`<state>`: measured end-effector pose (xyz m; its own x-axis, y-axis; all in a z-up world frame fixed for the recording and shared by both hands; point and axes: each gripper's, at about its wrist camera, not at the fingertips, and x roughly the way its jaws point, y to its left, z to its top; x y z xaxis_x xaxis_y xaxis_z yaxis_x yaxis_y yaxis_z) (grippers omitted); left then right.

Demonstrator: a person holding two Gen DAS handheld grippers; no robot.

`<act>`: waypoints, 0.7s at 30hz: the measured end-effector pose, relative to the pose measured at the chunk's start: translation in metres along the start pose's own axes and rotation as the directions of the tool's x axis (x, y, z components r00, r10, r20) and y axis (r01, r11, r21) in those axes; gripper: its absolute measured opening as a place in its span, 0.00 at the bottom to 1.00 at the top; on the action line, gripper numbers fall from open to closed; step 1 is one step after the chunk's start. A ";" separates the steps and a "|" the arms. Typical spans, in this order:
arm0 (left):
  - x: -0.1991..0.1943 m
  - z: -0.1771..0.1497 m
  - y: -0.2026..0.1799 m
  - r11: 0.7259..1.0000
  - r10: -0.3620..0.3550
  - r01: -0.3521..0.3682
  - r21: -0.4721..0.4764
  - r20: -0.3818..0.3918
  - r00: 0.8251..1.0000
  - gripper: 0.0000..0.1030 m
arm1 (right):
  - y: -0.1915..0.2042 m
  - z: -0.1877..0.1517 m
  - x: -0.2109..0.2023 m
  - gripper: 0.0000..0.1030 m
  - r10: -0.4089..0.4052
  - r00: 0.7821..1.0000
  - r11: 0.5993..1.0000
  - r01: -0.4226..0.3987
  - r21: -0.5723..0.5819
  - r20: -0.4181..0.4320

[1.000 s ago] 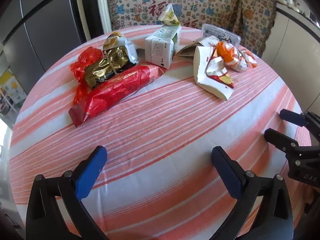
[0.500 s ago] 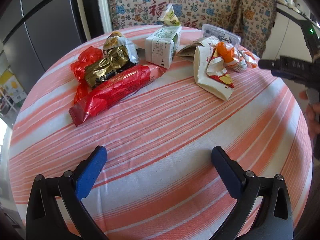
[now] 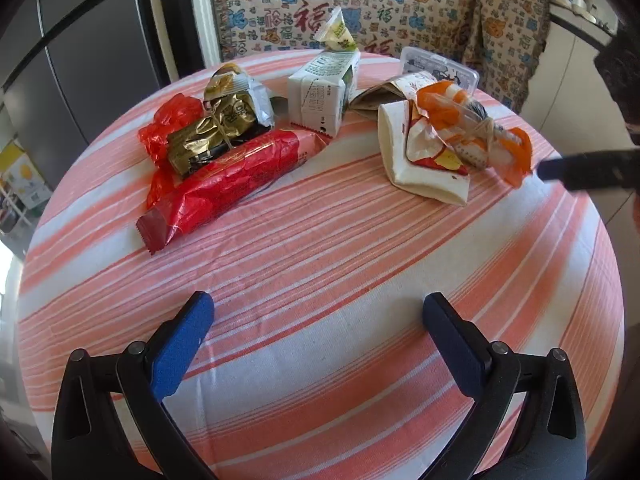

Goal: Collect trash
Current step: 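Return both tools to the table toward the remaining trash, then grasp the red candy bar with the left tool while the right tool grasps the orange-white wrapper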

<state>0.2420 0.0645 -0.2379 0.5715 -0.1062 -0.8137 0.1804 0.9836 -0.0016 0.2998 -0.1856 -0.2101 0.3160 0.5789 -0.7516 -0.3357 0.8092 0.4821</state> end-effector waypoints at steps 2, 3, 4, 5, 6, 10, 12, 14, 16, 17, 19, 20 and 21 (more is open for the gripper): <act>0.000 0.000 0.001 1.000 -0.005 0.005 0.004 -0.012 1.000 1.00 | 0.028 -0.024 -0.007 0.71 0.039 0.996 0.993 -0.048 -0.105 -0.085; -0.001 0.000 0.002 1.000 -0.010 0.010 0.007 -0.020 1.000 1.00 | 0.040 -0.034 -0.010 0.70 0.007 0.995 0.987 -0.023 -0.161 -0.098; -0.002 -0.001 0.005 1.000 -0.017 0.017 0.009 -0.028 0.999 1.00 | 0.049 -0.043 -0.013 0.70 -0.050 0.995 0.980 0.031 -0.197 -0.090; -0.005 -0.002 0.009 1.000 -0.023 0.023 0.003 -0.033 0.999 1.00 | 0.054 -0.049 -0.013 0.70 -0.112 0.991 0.972 0.094 -0.214 -0.074; -0.009 -0.004 0.017 0.999 -0.031 0.030 -0.019 -0.034 0.999 0.99 | 0.058 -0.055 -0.011 0.70 -0.176 0.983 0.962 0.159 -0.221 -0.056; -0.035 -0.012 0.064 0.985 -0.055 0.056 -0.165 0.013 0.998 0.99 | 0.065 -0.071 0.008 0.70 -0.351 0.936 0.910 0.343 -0.233 0.005; -0.044 -0.006 0.085 0.971 -0.102 0.112 -0.211 0.054 0.993 0.99 | 0.069 -0.078 0.016 0.73 -0.363 0.931 0.912 0.362 -0.195 0.030; -0.045 0.005 0.091 0.969 -0.144 0.155 -0.191 0.070 0.987 0.99 | 0.073 -0.084 0.019 0.75 -0.399 0.914 0.895 0.406 -0.183 0.078; -0.044 0.016 0.090 0.979 -0.156 0.166 -0.120 0.088 0.984 0.99 | 0.075 -0.089 0.019 0.78 -0.408 0.903 0.892 0.425 -0.151 0.132; -0.039 0.022 0.088 0.982 -0.164 0.171 -0.082 0.084 0.983 0.99 | 0.074 -0.092 0.018 0.79 -0.410 0.899 0.890 0.431 -0.146 0.153; -0.023 0.033 0.084 0.987 -0.155 0.158 -0.043 0.062 0.986 0.99 | 0.074 -0.090 0.017 0.79 -0.413 0.897 0.889 0.434 -0.143 0.156; -0.014 0.038 0.082 0.989 -0.140 0.142 -0.029 0.051 0.989 0.99 | 0.074 -0.090 0.017 0.79 -0.411 0.898 0.891 0.432 -0.141 0.156; -0.006 0.041 0.080 0.991 -0.128 0.129 -0.021 0.050 0.991 0.99 | 0.074 -0.090 0.017 0.79 -0.413 0.897 0.889 0.435 -0.142 0.158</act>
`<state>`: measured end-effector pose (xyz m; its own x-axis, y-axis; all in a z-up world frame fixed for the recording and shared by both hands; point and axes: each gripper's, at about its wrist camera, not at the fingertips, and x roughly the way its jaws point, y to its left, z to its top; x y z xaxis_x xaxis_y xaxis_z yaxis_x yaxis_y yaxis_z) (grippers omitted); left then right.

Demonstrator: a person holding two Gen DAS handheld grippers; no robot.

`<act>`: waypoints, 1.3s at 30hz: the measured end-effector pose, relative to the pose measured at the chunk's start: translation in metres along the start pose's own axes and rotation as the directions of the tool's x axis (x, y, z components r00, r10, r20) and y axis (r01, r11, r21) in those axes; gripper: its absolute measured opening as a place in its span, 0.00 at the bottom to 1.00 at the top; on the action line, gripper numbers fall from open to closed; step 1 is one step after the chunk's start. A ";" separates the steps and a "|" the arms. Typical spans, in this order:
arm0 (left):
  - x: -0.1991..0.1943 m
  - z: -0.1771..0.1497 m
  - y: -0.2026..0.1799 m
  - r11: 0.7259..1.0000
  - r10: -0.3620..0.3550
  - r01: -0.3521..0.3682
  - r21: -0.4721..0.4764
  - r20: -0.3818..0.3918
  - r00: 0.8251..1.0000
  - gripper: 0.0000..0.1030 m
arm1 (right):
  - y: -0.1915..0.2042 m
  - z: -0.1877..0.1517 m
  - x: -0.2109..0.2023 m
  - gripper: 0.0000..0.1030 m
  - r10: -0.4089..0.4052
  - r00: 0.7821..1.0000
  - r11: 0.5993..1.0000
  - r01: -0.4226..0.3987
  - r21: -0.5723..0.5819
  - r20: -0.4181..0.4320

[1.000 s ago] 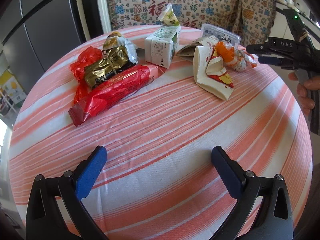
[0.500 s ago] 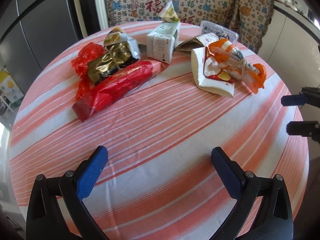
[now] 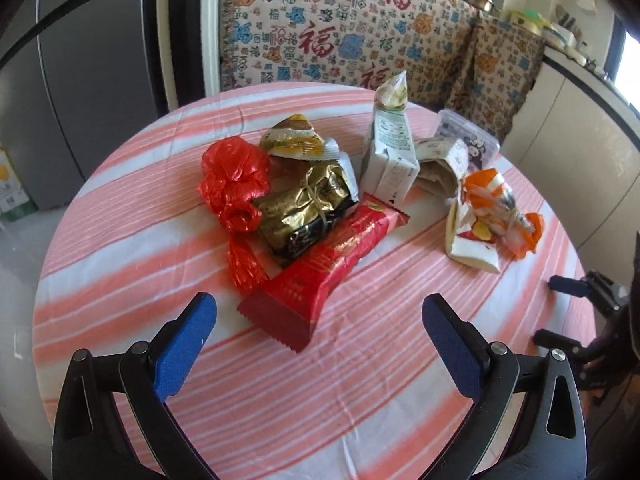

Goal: Collect trash
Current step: 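Grasp the red candy bar with the left tool while the right tool grasps the orange-white wrapper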

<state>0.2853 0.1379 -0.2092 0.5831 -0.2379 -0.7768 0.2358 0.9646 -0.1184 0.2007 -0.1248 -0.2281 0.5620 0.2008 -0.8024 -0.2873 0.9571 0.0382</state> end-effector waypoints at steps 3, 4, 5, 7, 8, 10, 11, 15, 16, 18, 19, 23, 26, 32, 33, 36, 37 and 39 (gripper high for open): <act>0.010 0.002 0.000 1.000 -0.005 0.005 -0.010 0.002 1.000 0.75 | 0.002 0.002 0.000 0.79 -0.002 1.000 1.000 0.002 0.001 0.003; 0.012 0.002 0.000 1.000 -0.019 0.019 -0.014 -0.014 1.000 0.55 | 0.002 0.002 0.000 0.79 -0.003 1.000 1.000 0.003 0.001 0.004; 0.012 0.001 -0.001 1.000 -0.023 0.023 -0.015 -0.023 0.999 0.44 | 0.002 0.001 0.000 0.79 -0.004 1.000 1.000 0.004 0.002 0.004; 0.007 -0.004 -0.005 1.000 -0.020 0.020 -0.008 -0.026 0.999 0.31 | 0.001 0.001 0.000 0.79 -0.003 1.000 1.000 0.003 0.004 0.005; 0.004 -0.007 -0.008 1.000 -0.018 0.018 -0.006 -0.025 1.000 0.27 | 0.001 0.001 0.000 0.79 -0.002 1.000 1.000 0.002 0.006 0.006; -0.004 -0.015 -0.015 1.000 -0.014 0.013 -0.017 -0.035 0.999 0.23 | 0.001 0.001 0.000 0.79 -0.003 1.000 1.000 0.003 0.007 0.006; -0.009 -0.021 -0.019 0.999 -0.024 0.022 -0.034 -0.041 0.999 0.23 | 0.001 0.001 0.000 0.79 -0.003 1.000 1.000 0.002 0.008 0.006; -0.031 -0.051 -0.034 0.989 -0.026 0.015 -0.147 -0.075 0.997 0.24 | 0.001 0.001 0.000 0.79 -0.004 1.000 1.000 0.004 0.013 0.007; -0.036 -0.060 -0.039 0.987 -0.017 0.004 -0.162 -0.081 0.997 0.25 | 0.000 0.001 0.000 0.79 -0.004 1.000 1.000 0.003 0.015 0.008; -0.044 -0.074 -0.049 0.985 -0.033 0.017 -0.173 -0.087 0.996 0.32 | 0.000 0.001 0.000 0.79 -0.002 1.000 1.000 0.002 0.019 0.009; -0.046 -0.079 -0.053 0.984 -0.066 0.050 -0.171 -0.086 0.994 0.41 | 0.000 0.002 0.000 0.79 -0.002 1.000 1.000 0.002 0.020 0.010; -0.052 -0.073 -0.060 0.985 -0.119 0.110 -0.135 -0.061 0.991 0.71 | 0.000 0.002 0.001 0.79 -0.003 1.000 1.000 0.002 0.020 0.010; -0.041 -0.058 -0.063 0.991 -0.104 0.098 -0.087 -0.070 0.992 0.77 | 0.000 0.001 0.001 0.79 -0.001 1.000 1.000 0.000 0.022 0.012; -0.014 -0.055 -0.061 0.997 -0.049 0.044 -0.065 -0.086 0.995 0.71 | -0.028 0.014 -0.017 0.77 0.058 0.997 0.994 -0.063 0.092 0.055; -0.015 -0.054 -0.060 0.997 -0.050 0.045 -0.067 -0.082 0.995 0.70 | -0.030 0.025 -0.021 0.77 0.045 0.997 0.997 -0.049 0.064 0.064; -0.015 -0.052 -0.058 0.996 -0.040 0.035 -0.077 -0.066 0.997 0.62 | -0.032 0.062 -0.006 0.77 0.053 0.998 0.998 -0.054 -0.042 -0.017; -0.015 -0.051 -0.058 0.996 -0.037 0.032 -0.078 -0.064 0.997 0.62 | -0.032 0.074 0.004 0.77 0.060 0.997 0.996 -0.063 -0.065 -0.048; -0.013 -0.051 -0.059 0.997 -0.026 0.022 -0.069 -0.064 0.998 0.56 | -0.028 0.093 0.021 0.77 0.059 0.994 0.991 -0.069 -0.118 -0.090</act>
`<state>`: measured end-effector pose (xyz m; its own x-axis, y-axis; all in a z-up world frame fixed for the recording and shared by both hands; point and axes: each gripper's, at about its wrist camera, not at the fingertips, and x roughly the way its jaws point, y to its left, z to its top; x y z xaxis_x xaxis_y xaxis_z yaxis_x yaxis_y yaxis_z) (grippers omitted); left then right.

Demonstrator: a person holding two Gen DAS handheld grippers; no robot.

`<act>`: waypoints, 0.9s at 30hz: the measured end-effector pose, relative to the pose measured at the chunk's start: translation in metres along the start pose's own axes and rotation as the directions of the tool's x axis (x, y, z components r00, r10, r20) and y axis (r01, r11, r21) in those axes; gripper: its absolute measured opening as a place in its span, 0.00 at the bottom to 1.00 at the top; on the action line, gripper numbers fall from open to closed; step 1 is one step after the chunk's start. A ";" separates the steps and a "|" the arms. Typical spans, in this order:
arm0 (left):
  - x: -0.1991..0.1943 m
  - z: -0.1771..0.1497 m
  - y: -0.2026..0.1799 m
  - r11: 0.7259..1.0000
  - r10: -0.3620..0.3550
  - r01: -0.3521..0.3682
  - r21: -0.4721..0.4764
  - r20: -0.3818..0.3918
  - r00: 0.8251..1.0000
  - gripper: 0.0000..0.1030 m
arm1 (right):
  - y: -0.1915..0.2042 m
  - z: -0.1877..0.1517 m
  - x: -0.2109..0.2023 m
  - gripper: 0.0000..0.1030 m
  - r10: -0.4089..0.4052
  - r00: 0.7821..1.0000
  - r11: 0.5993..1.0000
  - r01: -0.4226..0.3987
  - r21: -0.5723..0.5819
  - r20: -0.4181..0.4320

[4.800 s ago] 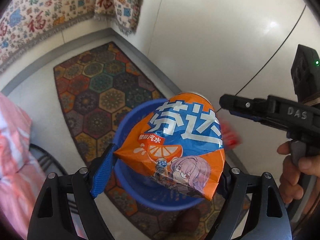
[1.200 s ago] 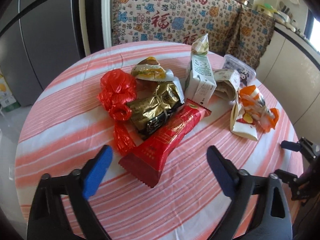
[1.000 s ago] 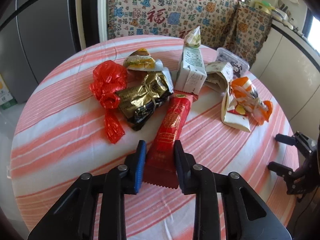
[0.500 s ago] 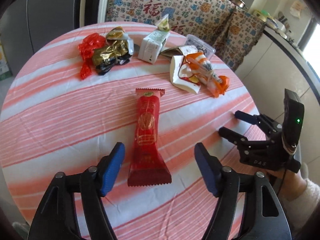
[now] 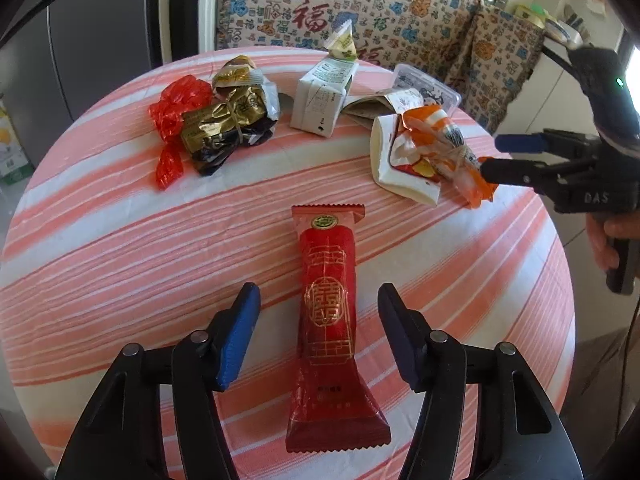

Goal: Collect trash
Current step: 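Grasp the red candy bar with the left tool while the right tool grasps the orange-white wrapper, then carry both items over the blue wastebasket and open both tools to drop them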

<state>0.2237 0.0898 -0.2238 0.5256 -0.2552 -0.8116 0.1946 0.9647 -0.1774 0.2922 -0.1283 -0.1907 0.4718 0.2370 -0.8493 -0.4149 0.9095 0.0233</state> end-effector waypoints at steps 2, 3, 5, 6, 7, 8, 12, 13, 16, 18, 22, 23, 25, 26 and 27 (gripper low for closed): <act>0.001 0.001 -0.003 1.000 0.008 -0.008 0.016 0.001 1.000 0.42 | 0.002 0.015 0.016 0.76 0.023 0.998 0.999 -0.025 -0.025 -0.060; 0.001 0.002 -0.004 1.000 0.001 -0.001 0.015 -0.001 1.000 0.28 | 0.002 0.020 0.023 0.76 0.023 0.997 0.999 -0.025 -0.024 -0.074; 0.002 0.002 -0.003 1.000 -0.004 0.004 0.004 0.002 1.000 0.22 | 0.000 0.025 0.032 0.69 0.031 0.995 0.999 -0.032 -0.011 -0.093; 0.002 0.003 -0.004 1.000 -0.005 0.005 0.004 0.004 1.000 0.19 | -0.001 0.026 0.037 0.51 0.040 0.992 0.999 -0.041 -0.002 -0.118; 0.001 0.002 -0.005 1.000 -0.008 0.008 0.002 0.009 1.000 0.17 | -0.002 0.026 0.041 0.40 0.047 0.989 0.999 -0.046 0.005 -0.141; -0.001 0.002 -0.006 1.000 -0.013 0.013 -0.002 0.016 1.000 0.17 | -0.004 0.024 0.042 0.26 0.047 0.987 0.999 -0.046 0.010 -0.157; -0.011 0.002 -0.008 0.999 -0.038 0.039 -0.033 0.050 0.998 0.15 | -0.013 0.012 0.015 0.25 0.026 0.994 0.997 -0.018 0.076 -0.106; -0.014 0.002 -0.009 0.998 -0.046 0.049 -0.042 0.058 0.997 0.15 | -0.017 0.007 0.005 0.25 0.032 0.995 0.994 -0.021 0.110 -0.094; -0.023 0.000 -0.017 0.996 -0.060 0.065 -0.056 0.079 0.995 0.15 | -0.025 -0.017 -0.021 0.25 0.059 0.995 0.981 -0.044 0.190 -0.075; -0.029 -0.002 -0.027 0.996 -0.064 0.068 -0.053 0.088 0.994 0.14 | -0.026 -0.038 -0.036 0.25 0.061 0.996 0.975 -0.045 0.217 -0.071; -0.032 -0.005 -0.048 0.996 -0.075 0.080 -0.049 0.087 0.993 0.13 | -0.032 -0.076 -0.060 0.25 0.093 0.995 0.956 -0.076 0.282 -0.046; -0.032 -0.007 -0.054 0.995 -0.083 0.087 -0.050 0.087 0.993 0.13 | -0.034 -0.084 -0.065 0.25 0.096 0.995 0.952 -0.080 0.297 -0.038; -0.032 -0.009 -0.068 0.994 -0.098 0.102 -0.046 0.082 0.992 0.13 | -0.038 -0.097 -0.073 0.25 0.099 0.995 0.941 -0.086 0.326 -0.023; -0.031 -0.011 -0.077 0.993 -0.107 0.110 -0.039 0.078 0.991 0.13 | -0.041 -0.103 -0.076 0.25 0.105 0.994 0.936 -0.093 0.339 -0.018; -0.031 -0.013 -0.085 0.993 -0.113 0.115 -0.032 0.075 0.991 0.13 | -0.045 -0.108 -0.078 0.25 0.108 0.994 0.932 -0.096 0.350 -0.013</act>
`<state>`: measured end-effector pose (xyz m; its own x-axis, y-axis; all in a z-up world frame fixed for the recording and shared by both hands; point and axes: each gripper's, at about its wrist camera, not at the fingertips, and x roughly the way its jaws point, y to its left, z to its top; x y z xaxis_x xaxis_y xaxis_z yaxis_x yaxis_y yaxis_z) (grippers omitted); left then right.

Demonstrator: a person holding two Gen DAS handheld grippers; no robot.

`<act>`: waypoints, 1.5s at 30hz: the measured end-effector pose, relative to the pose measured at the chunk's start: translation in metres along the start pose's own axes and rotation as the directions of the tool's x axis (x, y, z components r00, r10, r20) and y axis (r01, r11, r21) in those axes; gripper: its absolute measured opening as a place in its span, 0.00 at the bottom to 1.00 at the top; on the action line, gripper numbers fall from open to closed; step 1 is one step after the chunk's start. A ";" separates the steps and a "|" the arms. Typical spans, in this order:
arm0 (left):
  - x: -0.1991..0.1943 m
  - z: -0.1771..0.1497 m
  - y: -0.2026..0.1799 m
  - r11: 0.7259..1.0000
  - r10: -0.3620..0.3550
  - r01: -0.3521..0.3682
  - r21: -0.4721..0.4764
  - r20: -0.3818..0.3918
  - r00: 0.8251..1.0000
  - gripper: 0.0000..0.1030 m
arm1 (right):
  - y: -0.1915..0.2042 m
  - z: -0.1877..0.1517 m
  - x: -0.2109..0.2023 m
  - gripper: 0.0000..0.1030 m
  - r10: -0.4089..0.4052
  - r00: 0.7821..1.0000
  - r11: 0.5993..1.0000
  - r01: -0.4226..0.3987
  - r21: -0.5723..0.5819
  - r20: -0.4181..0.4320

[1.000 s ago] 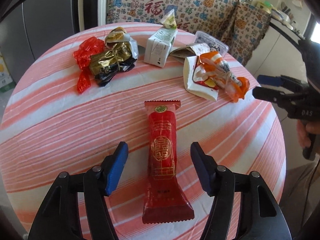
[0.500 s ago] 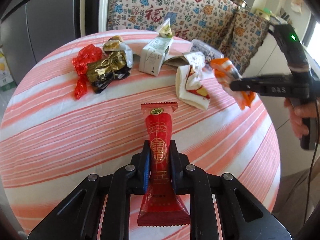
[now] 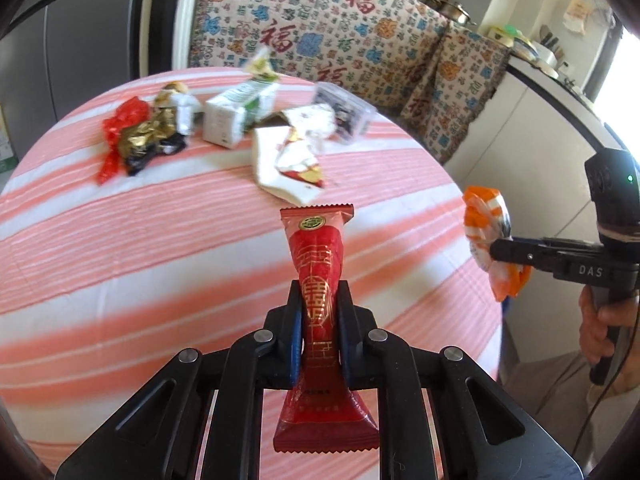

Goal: Collect trash
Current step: 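Carry both items over the blue wastebasket and open both tools to drop them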

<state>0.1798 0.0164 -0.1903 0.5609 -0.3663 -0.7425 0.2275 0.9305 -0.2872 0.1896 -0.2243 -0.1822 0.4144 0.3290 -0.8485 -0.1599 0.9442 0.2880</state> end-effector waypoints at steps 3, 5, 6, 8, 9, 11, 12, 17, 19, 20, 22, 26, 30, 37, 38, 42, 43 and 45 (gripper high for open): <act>0.002 -0.005 -0.022 1.000 -0.022 0.022 0.016 -0.008 1.000 0.13 | -0.014 -0.008 -0.006 0.25 0.002 1.000 0.999 -0.002 0.034 0.012; 0.004 -0.003 -0.036 0.999 -0.033 0.033 0.028 -0.012 0.999 0.12 | -0.023 -0.012 -0.010 0.25 0.011 1.000 0.998 -0.012 0.065 0.023; 0.005 -0.002 -0.043 0.999 -0.039 0.040 0.035 -0.013 0.999 0.12 | -0.027 -0.013 -0.012 0.25 0.016 0.999 0.997 -0.018 0.076 0.031; 0.005 0.001 -0.057 0.997 -0.051 0.052 0.050 -0.011 0.999 0.12 | -0.035 -0.016 -0.019 0.25 0.019 0.999 0.995 -0.023 0.092 0.049; 0.005 0.004 -0.064 0.997 -0.057 0.057 0.058 -0.010 0.998 0.12 | -0.039 -0.017 -0.023 0.25 0.017 0.998 0.995 -0.023 0.100 0.059; 0.007 0.011 -0.082 0.994 -0.074 0.075 0.076 -0.008 0.997 0.12 | -0.051 -0.018 -0.032 0.25 0.010 0.997 0.992 -0.019 0.121 0.081; 0.009 0.015 -0.091 0.993 -0.084 0.084 0.083 -0.009 0.996 0.12 | -0.058 -0.019 -0.037 0.25 0.002 0.996 0.991 -0.014 0.134 0.091; 0.027 0.034 -0.146 0.981 -0.142 0.144 0.131 -0.025 0.990 0.12 | -0.112 -0.023 -0.062 0.25 -0.079 0.988 0.971 0.046 0.233 0.133; 0.040 0.039 -0.168 0.974 -0.168 0.172 0.147 -0.039 0.985 0.12 | -0.138 -0.027 -0.072 0.25 -0.136 0.981 0.957 0.094 0.275 0.137; 0.048 0.042 -0.180 0.970 -0.180 0.185 0.155 -0.048 0.983 0.12 | -0.151 -0.029 -0.076 0.25 -0.168 0.976 0.948 0.123 0.293 0.136; 0.064 0.047 -0.205 0.962 -0.202 0.210 0.172 -0.067 0.977 0.12 | -0.177 -0.035 -0.084 0.25 -0.220 0.967 0.929 0.166 0.331 0.131; 0.097 0.052 -0.252 0.946 -0.233 0.252 0.203 -0.110 0.966 0.12 | -0.228 -0.048 -0.093 0.25 -0.290 0.950 0.884 0.222 0.411 0.112; 0.131 0.051 -0.290 0.934 -0.256 0.286 0.216 -0.155 0.954 0.12 | -0.271 -0.054 -0.096 0.25 -0.340 0.936 0.842 0.261 0.472 0.088; 0.183 0.046 -0.348 0.918 -0.265 0.313 0.244 -0.209 0.941 0.12 | -0.328 -0.060 -0.093 0.25 -0.394 0.916 0.801 0.306 0.514 0.069; 0.191 0.044 -0.354 0.916 -0.265 0.315 0.247 -0.216 0.940 0.12 | -0.335 -0.062 -0.091 0.25 -0.400 0.914 0.797 0.310 0.518 0.068; 0.218 0.038 -0.373 0.914 -0.259 0.318 0.252 -0.243 0.935 0.12 | -0.363 -0.075 -0.079 0.25 -0.383 0.922 0.782 0.293 0.551 0.054; 0.225 0.036 -0.377 0.914 -0.257 0.319 0.251 -0.250 0.933 0.12 | -0.370 -0.078 -0.077 0.25 -0.375 0.926 0.778 0.286 0.559 0.049; 0.237 0.034 -0.383 0.914 -0.253 0.319 0.250 -0.263 0.931 0.12 | -0.382 -0.082 -0.073 0.25 -0.359 0.932 0.775 0.272 0.570 0.044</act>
<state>0.2528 -0.4270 -0.2356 0.2553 -0.5743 -0.7778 0.5855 0.7320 -0.3483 0.1468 -0.6103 -0.2662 0.4833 -0.0314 -0.8749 0.4994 0.8307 0.2461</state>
